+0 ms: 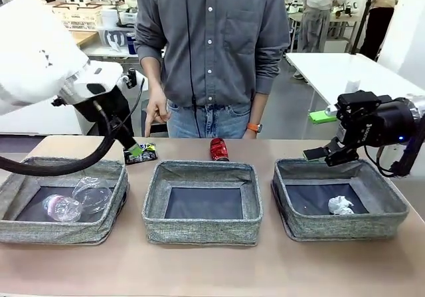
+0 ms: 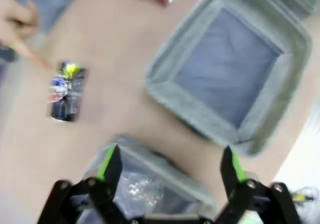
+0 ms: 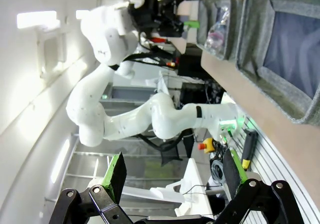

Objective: Sort the waste into the appropriate baskets.
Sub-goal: Pick up the waste item pointed out by the person.

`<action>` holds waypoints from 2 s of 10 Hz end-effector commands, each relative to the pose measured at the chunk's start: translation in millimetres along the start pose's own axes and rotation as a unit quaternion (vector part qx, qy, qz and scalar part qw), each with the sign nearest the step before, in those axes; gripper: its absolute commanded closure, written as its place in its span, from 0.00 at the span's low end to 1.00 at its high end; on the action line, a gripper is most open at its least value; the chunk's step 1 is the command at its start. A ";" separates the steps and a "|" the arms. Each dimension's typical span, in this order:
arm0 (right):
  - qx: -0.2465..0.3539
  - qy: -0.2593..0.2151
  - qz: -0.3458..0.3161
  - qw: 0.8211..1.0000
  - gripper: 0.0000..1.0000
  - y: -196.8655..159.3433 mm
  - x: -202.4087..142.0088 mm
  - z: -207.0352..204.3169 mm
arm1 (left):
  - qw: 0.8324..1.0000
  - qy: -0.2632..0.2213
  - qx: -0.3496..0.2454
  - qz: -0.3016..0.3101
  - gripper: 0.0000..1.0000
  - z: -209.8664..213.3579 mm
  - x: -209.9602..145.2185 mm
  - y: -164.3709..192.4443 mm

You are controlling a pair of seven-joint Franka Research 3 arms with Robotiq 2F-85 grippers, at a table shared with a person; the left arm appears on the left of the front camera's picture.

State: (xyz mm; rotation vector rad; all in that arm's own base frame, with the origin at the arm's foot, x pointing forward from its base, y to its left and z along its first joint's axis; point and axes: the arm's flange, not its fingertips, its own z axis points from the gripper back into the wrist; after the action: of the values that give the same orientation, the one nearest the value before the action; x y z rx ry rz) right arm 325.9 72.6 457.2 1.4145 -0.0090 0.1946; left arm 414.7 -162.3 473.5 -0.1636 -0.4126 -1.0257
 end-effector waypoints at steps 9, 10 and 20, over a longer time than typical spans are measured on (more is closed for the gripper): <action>0.006 -0.001 0.010 1.000 0.00 1.8 -0.3 0.6 | 0.982 0.038 0.137 -0.128 0.01 0.0 -3.6 6.3; 0.006 -0.001 0.010 1.000 0.00 1.8 -0.3 0.6 | 0.979 0.081 0.133 -0.135 0.01 0.7 9.3 15.2; 0.006 -0.001 0.010 1.000 0.00 1.8 -0.3 0.6 | 0.985 0.072 0.015 -0.157 0.01 -76.9 13.4 177.1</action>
State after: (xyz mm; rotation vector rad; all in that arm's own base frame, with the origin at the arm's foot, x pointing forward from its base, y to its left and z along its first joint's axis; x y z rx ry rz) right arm 325.8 72.4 457.3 1.4146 -0.0091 0.1947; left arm 584.8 -111.3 419.2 0.0455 -0.2791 -1.2965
